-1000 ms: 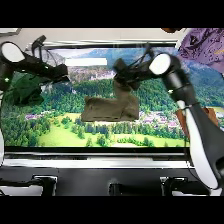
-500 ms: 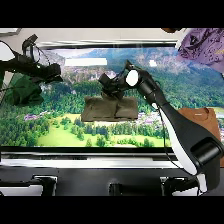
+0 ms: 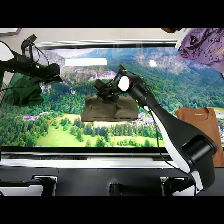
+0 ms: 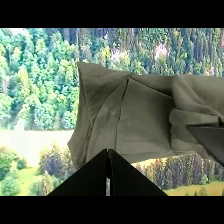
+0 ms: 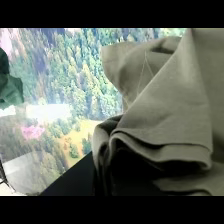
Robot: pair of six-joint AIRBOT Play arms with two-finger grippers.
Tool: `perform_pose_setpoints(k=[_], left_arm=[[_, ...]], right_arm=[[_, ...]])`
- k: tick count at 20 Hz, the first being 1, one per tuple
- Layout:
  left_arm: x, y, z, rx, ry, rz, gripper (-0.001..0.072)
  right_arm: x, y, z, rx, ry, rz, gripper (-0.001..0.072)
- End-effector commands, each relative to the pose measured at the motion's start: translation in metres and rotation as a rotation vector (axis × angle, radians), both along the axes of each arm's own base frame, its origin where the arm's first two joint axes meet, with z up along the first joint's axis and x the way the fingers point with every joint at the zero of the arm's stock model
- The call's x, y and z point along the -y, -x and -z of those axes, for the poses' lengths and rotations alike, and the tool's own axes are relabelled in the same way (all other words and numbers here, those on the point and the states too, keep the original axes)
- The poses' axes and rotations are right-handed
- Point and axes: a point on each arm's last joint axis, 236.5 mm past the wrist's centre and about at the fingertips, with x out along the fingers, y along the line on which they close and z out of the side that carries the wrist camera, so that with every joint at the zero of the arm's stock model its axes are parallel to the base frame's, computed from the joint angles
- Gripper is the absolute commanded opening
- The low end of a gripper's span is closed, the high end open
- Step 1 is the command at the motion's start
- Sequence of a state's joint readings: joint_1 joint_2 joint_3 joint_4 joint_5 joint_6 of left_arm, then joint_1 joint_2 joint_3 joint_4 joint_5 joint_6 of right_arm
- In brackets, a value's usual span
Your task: Fold the clothes and pants, and hang the long-sleeved shirts on hangers.
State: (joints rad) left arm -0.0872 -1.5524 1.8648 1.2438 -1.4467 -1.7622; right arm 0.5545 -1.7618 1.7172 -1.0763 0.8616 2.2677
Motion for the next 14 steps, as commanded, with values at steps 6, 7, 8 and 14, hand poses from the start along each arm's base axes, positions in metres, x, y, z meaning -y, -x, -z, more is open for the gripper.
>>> perform_pose_setpoints(k=[6,7,8,14], left_arm=[[0.000,0.000,0.000,-0.001,0.000,-0.001,0.0016],[0.000,0.000,0.000,-0.001,0.000,-0.001,0.0016],[0.000,0.000,0.000,-0.001,0.000,-0.001,0.0015],[0.000,0.000,0.000,-0.001,0.001,-0.001,0.0016]], right_arm=[[-0.020,0.008,-0.009,0.019,-0.063,-0.058,0.0411],[-0.020,0.011,-0.018,0.039,-0.071,-0.079,0.0442],[-0.019,0.014,-0.030,0.061,-0.075,-0.095,0.0482],[0.074,-0.005,-0.099,0.185,-0.024,-0.085,0.0501]])
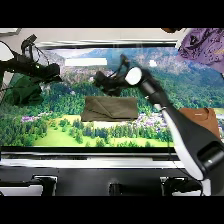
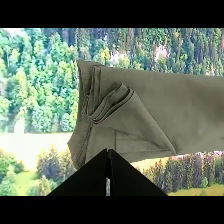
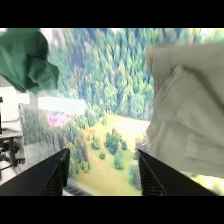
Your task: Fold the clothes and pants, and hang the long-sleeved shirts on hangers.
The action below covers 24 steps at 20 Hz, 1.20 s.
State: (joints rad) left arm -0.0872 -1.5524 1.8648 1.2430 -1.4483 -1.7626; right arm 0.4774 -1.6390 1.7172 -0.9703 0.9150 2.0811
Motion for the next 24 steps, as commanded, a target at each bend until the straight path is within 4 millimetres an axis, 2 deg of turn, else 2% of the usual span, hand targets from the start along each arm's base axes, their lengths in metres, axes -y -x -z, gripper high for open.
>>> perform_pose_setpoints(k=[1,2,3,6,8,9,12,16,18,22,24], left_arm=[[-0.001,0.000,0.000,0.001,0.000,-0.002,0.0016],[-0.001,0.000,0.000,0.001,0.000,-0.003,0.0016],[-0.002,-0.001,0.000,0.001,0.000,-0.005,0.0015],[-0.006,-0.002,0.000,0.001,0.000,-0.013,0.0016],[-0.008,-0.002,0.000,0.000,0.000,-0.017,0.0016],[-0.008,-0.002,0.000,0.000,0.000,-0.018,0.0016],[-0.009,-0.002,0.000,0.000,0.000,-0.019,0.0016],[-0.009,-0.002,0.000,0.000,0.000,-0.019,0.0016],[-0.009,-0.002,0.000,0.000,0.000,-0.019,0.0016],[-0.009,-0.002,0.000,0.000,0.000,-0.019,0.0016],[-0.009,-0.002,0.000,0.000,0.000,-0.019,0.0016]], right_arm=[[0.079,-0.011,-0.028,0.053,0.069,0.004,0.0501],[0.111,-0.017,-0.024,0.047,0.110,0.017,0.0507],[0.146,-0.020,-0.015,0.024,0.154,0.022,0.0558],[0.237,-0.029,0.024,-0.050,0.209,0.043,0.0558],[0.265,-0.028,0.055,-0.122,0.112,0.049,0.0558],[0.271,-0.027,0.072,-0.156,0.046,0.046,0.0557],[0.266,-0.019,0.126,-0.247,-0.040,-0.008,0.0555],[0.232,-0.009,0.174,-0.317,-0.105,-0.111,0.0555],[0.217,-0.003,0.190,-0.342,-0.113,-0.149,0.0555],[0.187,0.007,0.209,-0.365,-0.099,-0.216,0.0548],[0.176,0.009,0.213,-0.359,-0.085,-0.231,0.0508]])
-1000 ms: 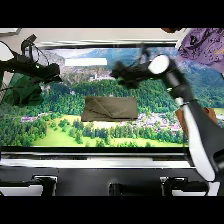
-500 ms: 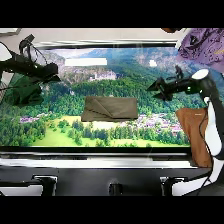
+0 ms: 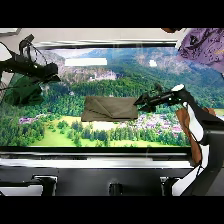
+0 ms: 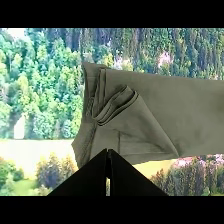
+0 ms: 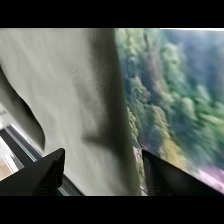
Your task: Fold the clothes and pants, and hang the long-sleeved shirts on hangers.
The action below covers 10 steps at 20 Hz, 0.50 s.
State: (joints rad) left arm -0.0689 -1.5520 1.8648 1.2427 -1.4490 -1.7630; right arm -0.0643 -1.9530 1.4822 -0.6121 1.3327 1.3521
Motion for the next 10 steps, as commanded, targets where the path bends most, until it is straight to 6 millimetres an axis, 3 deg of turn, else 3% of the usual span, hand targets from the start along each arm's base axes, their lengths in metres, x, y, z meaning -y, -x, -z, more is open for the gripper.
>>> perform_pose_setpoints(k=[1,3,5,8,10], left_arm=[[0.000,0.000,0.000,0.001,0.000,-0.001,0.0016],[0.000,0.000,0.000,0.001,0.000,-0.001,0.0016],[0.000,0.000,0.000,0.001,0.000,-0.001,0.0016],[0.000,0.000,0.000,0.002,0.000,-0.001,0.0016],[0.000,0.000,0.000,0.001,0.000,-0.001,0.0016]], right_arm=[[-0.022,0.005,0.011,0.008,0.004,-0.042,0.0440],[-0.030,0.010,0.010,0.004,0.001,-0.066,0.0283],[-0.034,0.013,0.007,0.000,-0.007,-0.079,0.0040],[-0.034,0.004,-0.013,0.040,-0.020,-0.061,0.0027],[-0.023,-0.014,-0.035,0.082,-0.011,-0.003,0.0027]])
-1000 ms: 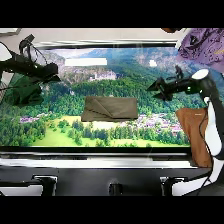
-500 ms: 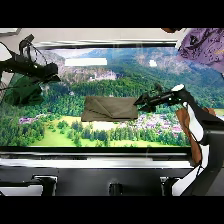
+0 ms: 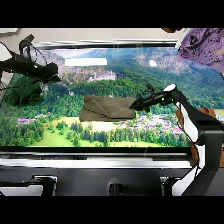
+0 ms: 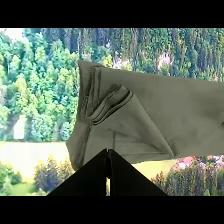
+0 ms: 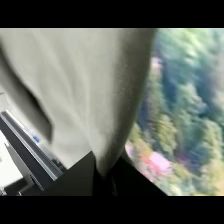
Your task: Fold the clothes and pants, and hang the long-sleeved shirts on hangers.
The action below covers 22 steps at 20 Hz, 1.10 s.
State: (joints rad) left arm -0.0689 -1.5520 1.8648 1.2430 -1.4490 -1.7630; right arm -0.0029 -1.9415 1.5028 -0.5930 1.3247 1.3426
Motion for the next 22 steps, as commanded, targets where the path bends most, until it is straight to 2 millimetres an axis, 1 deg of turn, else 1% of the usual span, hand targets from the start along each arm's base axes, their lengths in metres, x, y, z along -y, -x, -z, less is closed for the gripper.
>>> perform_pose_setpoints(k=[1,4,6,7,10,13,17,19,22], left_arm=[[0.000,0.000,0.000,0.002,0.000,-0.001,0.0016],[0.000,0.000,0.000,0.001,0.000,0.000,0.0016],[0.000,0.000,0.000,0.000,0.001,0.000,0.0017],[0.000,0.000,0.000,-0.001,0.002,0.001,0.0017],[0.003,0.001,-0.001,-0.002,0.014,0.005,0.0017],[0.004,0.001,-0.002,-0.002,0.019,0.006,0.0016],[0.004,0.001,-0.002,-0.002,0.019,0.006,0.0016],[0.004,0.001,-0.002,-0.002,0.019,0.006,0.0017],[0.004,0.001,-0.002,-0.002,0.019,0.005,0.0016]], right_arm=[[0.015,-0.025,-0.034,0.065,0.004,0.081,0.0027],[0.053,-0.056,-0.073,0.128,0.014,0.210,0.0027],[0.080,-0.073,-0.102,0.187,0.019,0.292,0.0027],[0.095,-0.081,-0.116,0.216,0.023,0.335,0.0027],[0.141,-0.099,-0.149,0.263,0.041,0.474,0.0027],[0.193,-0.114,-0.182,0.306,0.051,0.624,0.0027],[0.258,-0.129,-0.226,0.372,0.049,0.822,0.0027],[0.284,-0.133,-0.244,0.393,0.039,0.913,0.0026],[0.315,-0.138,-0.264,0.429,0.024,1.022,0.0026]])
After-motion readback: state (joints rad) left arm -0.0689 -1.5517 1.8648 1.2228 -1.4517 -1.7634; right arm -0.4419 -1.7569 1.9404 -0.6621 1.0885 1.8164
